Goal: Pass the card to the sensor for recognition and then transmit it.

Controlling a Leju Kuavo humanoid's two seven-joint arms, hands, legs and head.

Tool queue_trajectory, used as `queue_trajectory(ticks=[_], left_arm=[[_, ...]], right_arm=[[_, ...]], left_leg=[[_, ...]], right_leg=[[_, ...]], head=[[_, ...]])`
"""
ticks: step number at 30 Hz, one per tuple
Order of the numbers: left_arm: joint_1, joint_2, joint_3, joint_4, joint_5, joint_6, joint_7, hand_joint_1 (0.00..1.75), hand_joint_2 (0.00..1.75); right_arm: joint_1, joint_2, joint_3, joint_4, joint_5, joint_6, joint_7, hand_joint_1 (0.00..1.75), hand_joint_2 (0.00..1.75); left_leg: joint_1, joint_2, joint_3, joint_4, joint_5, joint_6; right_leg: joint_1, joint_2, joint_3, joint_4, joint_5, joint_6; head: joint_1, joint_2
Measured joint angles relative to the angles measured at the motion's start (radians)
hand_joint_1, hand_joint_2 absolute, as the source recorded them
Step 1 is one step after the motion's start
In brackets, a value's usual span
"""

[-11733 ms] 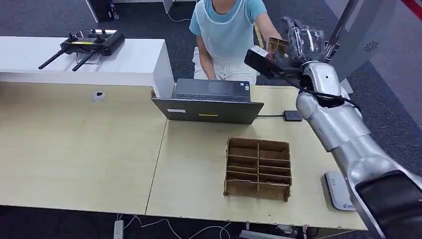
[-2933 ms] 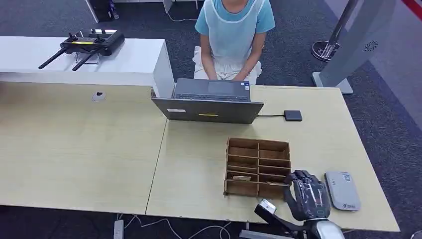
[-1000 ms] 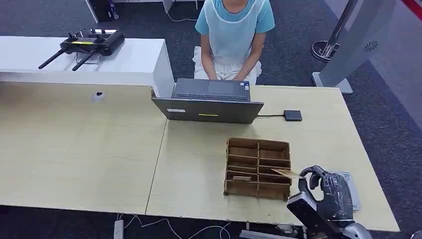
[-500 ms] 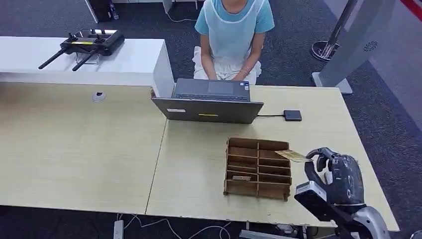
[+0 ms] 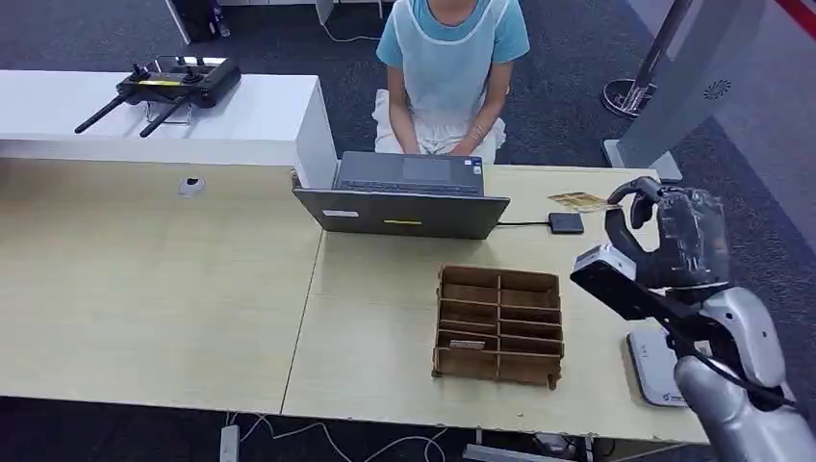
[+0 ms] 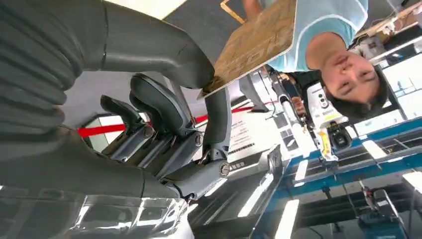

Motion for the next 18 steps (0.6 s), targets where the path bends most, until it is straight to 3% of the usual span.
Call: queue_trajectory(ticks=[9, 18], left_arm=[[-0.004, 0.006, -0.016, 0.0, -0.031, -0.004, 0.0, 0.0, 0.0], [-0.013, 0.008, -0.016, 0.0, -0.072, -0.014, 0.0, 0.0, 0.0]], right_arm=[[-0.324, 0.0, 0.12, 0.189, -0.04, 0.15, 0.079, 1.75, 1.75], [-0.601, 0.09, 0.255, 0.445, -0.039, 0.233, 0.156, 1.75, 1.75]], left_leg=[[0.0, -0.001, -0.001, 0.0, 0.001, -0.001], [0.0, -0.003, -0.002, 0.0, 0.002, -0.001]], right_leg=[[0.0, -0.001, 0.0, 0.0, 0.001, 0.0], [0.0, -0.002, -0.001, 0.001, 0.001, -0.001]], head=[[0.0, 0.0], [0.0, 0.0]])
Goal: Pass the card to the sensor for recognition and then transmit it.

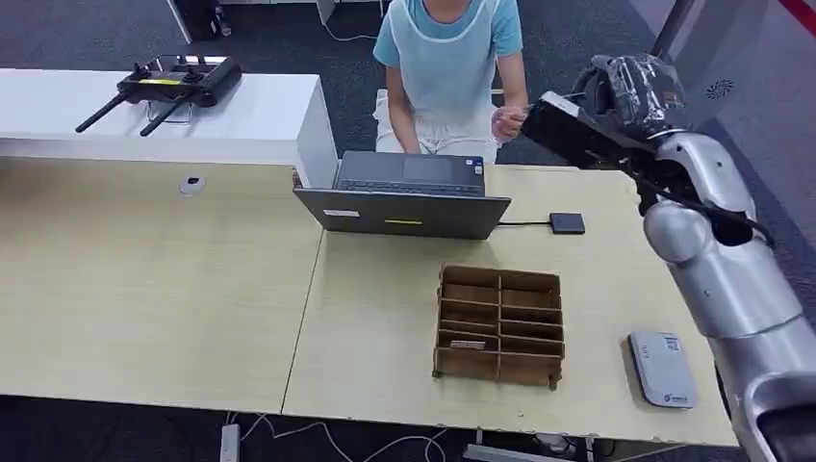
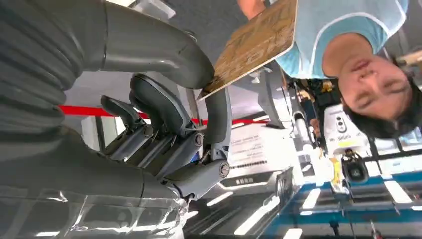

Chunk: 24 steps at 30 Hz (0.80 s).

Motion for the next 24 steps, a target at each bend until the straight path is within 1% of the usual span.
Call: queue_trajectory(ticks=[3, 9, 13, 18, 24], left_arm=[[-0.001, 0.0, 0.0, 0.0, -0.006, -0.004, 0.0, 0.0, 0.0], [-0.003, 0.0, 0.0, 0.0, -0.014, -0.01, 0.001, 0.0, 0.0], [-0.003, 0.0, 0.0, 0.0, -0.015, -0.01, 0.001, 0.0, 0.0], [-0.006, 0.0, 0.0, 0.0, -0.018, -0.011, 0.004, 0.0, 0.0], [-0.007, 0.0, 0.0, 0.0, -0.016, -0.011, 0.004, 0.0, 0.0]], right_arm=[[-0.085, 0.034, 0.039, 0.097, -0.018, 0.016, 0.017, 1.75, 1.75], [-0.187, 0.103, 0.086, 0.274, -0.031, 0.032, 0.035, 1.75, 1.75], [-0.22, 0.132, 0.101, 0.371, -0.032, 0.024, 0.037, 1.75, 1.75], [-0.248, 0.166, 0.115, 0.5, -0.028, -0.012, 0.034, 1.75, 1.75], [-0.257, 0.191, 0.116, 0.6, -0.029, -0.051, 0.016, 1.75, 1.75]], left_leg=[[0.0, 0.0, 0.0, 0.0, 0.0, 0.0], [0.0, 0.0, 0.0, 0.0, 0.0, 0.0], [0.0, 0.0, 0.0, 0.0, 0.0, 0.0], [0.0, 0.0, 0.0, 0.001, 0.0, 0.0], [0.0, 0.0, 0.0, 0.001, 0.0, 0.0]], right_leg=[[0.0, 0.0, 0.0, 0.0, 0.0, 0.0], [0.0, 0.0, -0.001, 0.0, 0.0, 0.0], [0.0, 0.0, 0.0, 0.0, 0.0, 0.0], [0.0, 0.0, 0.0, 0.0, 0.0, 0.0], [0.0, 0.0, -0.001, 0.0, 0.0, 0.0]], head=[[0.0, 0.0], [0.001, 0.0], [0.0, 0.0], [0.0, 0.0], [0.0, 0.0]])
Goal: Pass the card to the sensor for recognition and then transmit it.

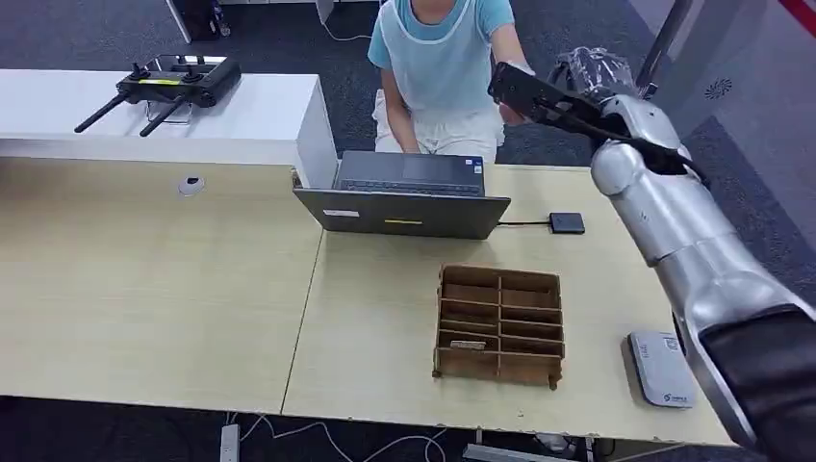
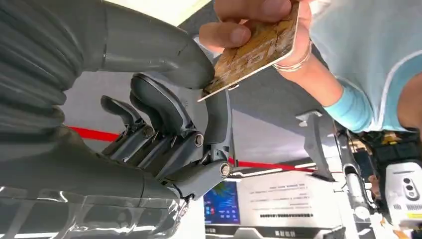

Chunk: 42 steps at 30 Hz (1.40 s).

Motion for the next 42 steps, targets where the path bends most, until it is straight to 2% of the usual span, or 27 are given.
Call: queue_trajectory(ticks=[1, 2, 3, 4, 6, 8, 10, 12, 15, 20, 25, 29, 32, 33, 34, 37, 39, 42], left_arm=[[0.0, 0.0, 0.0, 0.0, 0.001, 0.0, 0.0, 0.0, 0.0], [0.0, 0.0, 0.0, 0.0, 0.001, 0.0, 0.0, 0.0, 0.0], [0.0, 0.0, 0.0, 0.0, 0.002, 0.001, 0.0, 0.0, 0.0], [0.0, 0.0, 0.0, 0.0, 0.002, 0.001, 0.0, 0.0, 0.0], [0.0, -0.001, 0.0, 0.0, -0.003, -0.002, 0.01, 0.0, 0.0], [0.001, -0.015, 0.0, 0.0, -0.029, -0.018, 0.061, 0.0, 0.0], [0.004, -0.049, 0.0, 0.0, -0.044, 0.012, 0.11, 0.0, 0.0], [0.005, -0.079, 0.0, 0.0, -0.048, 0.026, 0.126, 0.0, 0.0], [0.004, -0.099, 0.0, 0.0, -0.05, 0.024, 0.126, 0.0, 0.0], [0.004, -0.105, 0.0, 0.0, -0.054, 0.02, 0.126, 0.0, 0.0], [0.004, -0.111, 0.0, 0.0, -0.053, 0.02, 0.128, 0.0, 0.0], [0.004, -0.113, 0.0, 0.0, -0.038, 0.02, 0.134, 0.0, 0.0], [0.005, -0.114, 0.0, 0.0, -0.021, 0.024, 0.134, 0.0, 0.0], [0.006, -0.115, 0.0, 0.0, -0.012, 0.026, 0.134, 0.0, 0.0], [0.007, -0.116, 0.0, 0.0, -0.003, 0.029, 0.134, 0.0, 0.0], [0.007, -0.119, 0.0, 0.0, 0.013, 0.032, 0.144, 0.0, 0.0], [0.006, -0.119, 0.0, 0.0, 0.022, 0.032, 0.146, 0.0, 0.0], [0.01, -0.122, 0.0, 0.0, 0.028, 0.038, 0.142, 0.0, 0.0]], right_arm=[[0.0, 0.003, 0.0, 0.009, 0.0, -0.007, -0.002, 1.66, 1.75], [-0.001, 0.005, 0.0, 0.018, 0.0, -0.013, -0.003, 1.66, 1.75], [-0.001, 0.007, 0.0, 0.024, 0.002, -0.018, -0.004, 0.52, 1.75], [-0.001, 0.01, 0.0, 0.031, 0.004, -0.025, -0.008, 0.03, 1.75], [-0.001, 0.012, 0.0, 0.043, 0.014, -0.04, -0.011, 0.0, 1.75], [0.0, 0.012, 0.0, 0.05, 0.026, -0.07, 0.001, 0.0, 1.75], [0.003, 0.012, 0.0, 0.055, 0.037, -0.097, 0.001, 0.0, 1.75], [0.007, 0.012, 0.0, 0.059, 0.042, -0.108, 0.0, 0.0, 1.75], [0.012, 0.012, -0.002, 0.06, 0.053, -0.119, -0.003, 0.0, 1.75], [0.032, 0.01, -0.012, 0.041, 0.084, -0.148, -0.002, 0.0, 1.75], [0.082, -0.009, -0.043, -0.012, 0.105, -0.212, -0.013, 0.0, 1.75], [0.171, -0.041, -0.089, -0.125, 0.103, -0.288, -0.045, 0.0, 1.75], [0.289, -0.07, -0.142, -0.271, 0.074, -0.336, -0.081, 0.0, 1.75], [0.337, -0.075, -0.169, -0.335, 0.035, -0.34, -0.106, 0.0, 1.75], [0.386, -0.075, -0.199, -0.397, -0.051, -0.304, -0.141, 0.0, 1.75], [0.531, -0.054, -0.291, -0.567, -0.483, -0.144, -0.265, 0.0, 1.75], [0.615, -0.04, -0.329, -0.671, -0.688, -0.106, -0.328, 0.0, 1.75], [0.765, -0.03, -0.377, -0.842, -0.86, -0.092, -0.396, 0.0, 1.75]], left_leg=[[0.0, 0.0, 0.0, 0.0, 0.0, 0.0], [0.0, 0.0, 0.0, 0.0, 0.0, 0.0], [0.0, 0.0, 0.0, 0.0, 0.0, 0.0], [0.0, 0.0, 0.0, 0.0, 0.0, 0.0], [0.0, 0.0, 0.0, 0.0, 0.0, 0.0], [0.0, 0.0, 0.0, 0.0, 0.0, 0.0], [-0.001, 0.0, 0.0, 0.0, 0.0, 0.0], [-0.001, 0.0, 0.0, 0.0, 0.0, 0.0], [-0.001, 0.001, 0.0, 0.001, 0.0, 0.0], [0.0, 0.001, 0.0, 0.001, 0.0, 0.0], [0.0, 0.001, 0.0, 0.001, 0.0, 0.0], [0.0, 0.0, 0.0, 0.001, 0.0, 0.0], [0.0, 0.0, -0.001, 0.001, 0.0, 0.0], [0.0, -0.001, -0.001, 0.001, -0.001, 0.0], [0.0, -0.001, -0.002, 0.001, -0.001, 0.0], [0.0, -0.001, -0.002, 0.0, -0.001, 0.0], [0.0, -0.001, -0.002, 0.0, -0.001, 0.0], [0.001, -0.007, -0.003, 0.0, -0.001, 0.0]], right_leg=[[0.0, 0.0, 0.0, 0.0, 0.0, 0.0], [0.0, 0.0, 0.0, 0.0, 0.0, 0.0], [0.0, 0.0, 0.0, 0.0, 0.0, 0.0], [0.0, 0.0, 0.0, 0.0, 0.0, 0.0], [0.0, 0.0, 0.0, 0.0, 0.0, 0.0], [0.0, 0.0, 0.0, 0.0, 0.0, 0.0], [-0.001, 0.0, 0.0, 0.0, 0.0, 0.0], [-0.001, 0.0, 0.0, -0.001, 0.0, 0.0], [-0.001, 0.001, 0.0, -0.001, 0.001, 0.001], [-0.001, 0.001, -0.001, -0.001, 0.001, 0.001], [0.0, 0.001, -0.001, -0.001, 0.001, 0.001], [0.0, 0.001, -0.001, -0.001, 0.001, 0.001], [0.0, 0.0, -0.001, -0.002, 0.001, 0.001], [0.0, -0.001, -0.001, -0.002, 0.001, 0.001], [0.0, -0.001, -0.001, -0.002, 0.001, 0.001], [0.0, -0.001, -0.002, -0.002, 0.0, 0.001], [0.0, -0.001, -0.002, -0.002, 0.0, 0.001], [0.0, -0.007, -0.001, -0.002, -0.002, 0.001]], head=[[0.0, 0.0], [0.0, 0.0], [0.0, 0.0], [0.0, 0.0], [0.0, 0.0], [0.0, 0.0], [-0.001, 0.0], [0.001, 0.0], [0.0, 0.0], [0.0, 0.0], [0.0, 0.0], [0.0, 0.0], [0.001, 0.0], [0.0, 0.0], [0.0, 0.0], [0.0, 0.0], [0.0, 0.0], [0.0, 0.0]])
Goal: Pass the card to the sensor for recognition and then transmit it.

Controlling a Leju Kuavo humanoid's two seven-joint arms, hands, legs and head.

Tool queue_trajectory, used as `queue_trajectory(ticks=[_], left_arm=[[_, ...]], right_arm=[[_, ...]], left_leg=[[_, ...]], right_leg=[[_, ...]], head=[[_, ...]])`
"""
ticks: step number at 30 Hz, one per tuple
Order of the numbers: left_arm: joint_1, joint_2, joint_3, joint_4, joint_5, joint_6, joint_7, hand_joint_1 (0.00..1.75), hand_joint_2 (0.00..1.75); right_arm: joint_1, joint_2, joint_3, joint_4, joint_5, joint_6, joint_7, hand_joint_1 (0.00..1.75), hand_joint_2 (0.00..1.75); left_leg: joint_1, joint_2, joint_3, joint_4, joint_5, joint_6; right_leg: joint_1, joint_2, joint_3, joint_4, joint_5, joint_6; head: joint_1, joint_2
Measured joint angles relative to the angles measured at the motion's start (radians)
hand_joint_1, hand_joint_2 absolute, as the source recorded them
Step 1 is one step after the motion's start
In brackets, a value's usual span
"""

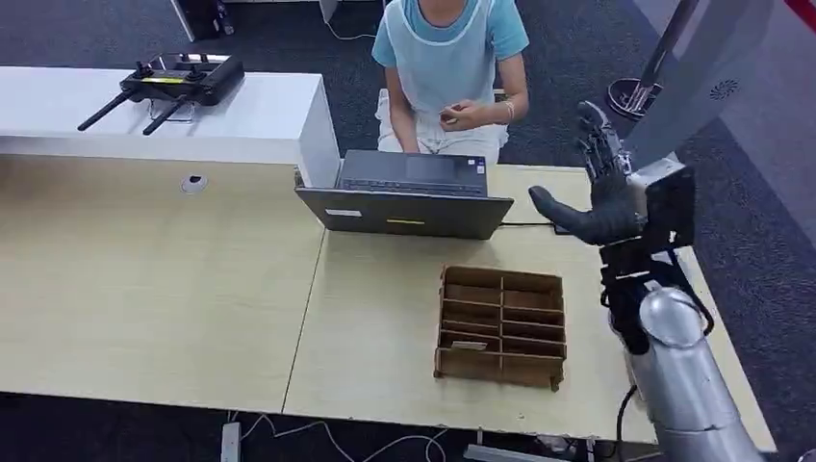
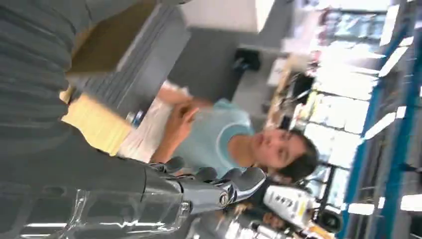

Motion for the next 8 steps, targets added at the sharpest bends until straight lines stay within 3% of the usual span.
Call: queue_trajectory(ticks=[3, 8], left_arm=[[0.001, -0.003, 0.0, 0.0, 0.01, 0.015, -0.005, 0.0, 0.0], [0.003, -0.008, 0.0, 0.0, 0.035, 0.026, -0.006, 0.0, 0.0]], right_arm=[[0.118, 0.021, -0.028, -0.141, -0.083, 0.001, -0.047, 0.0, 1.75], [0.31, 0.045, -0.037, -0.326, -0.059, -0.042, -0.129, 0.0, 1.75]], left_leg=[[0.0, 0.002, 0.0, 0.0, 0.0, 0.0], [0.0, 0.001, 0.0, 0.0, 0.0, 0.0]], right_leg=[[0.0, 0.002, -0.001, 0.0, 0.0, 0.0], [0.0, 0.002, -0.001, 0.0, -0.001, 0.0]], head=[[0.0, 0.0], [0.0, 0.0]])
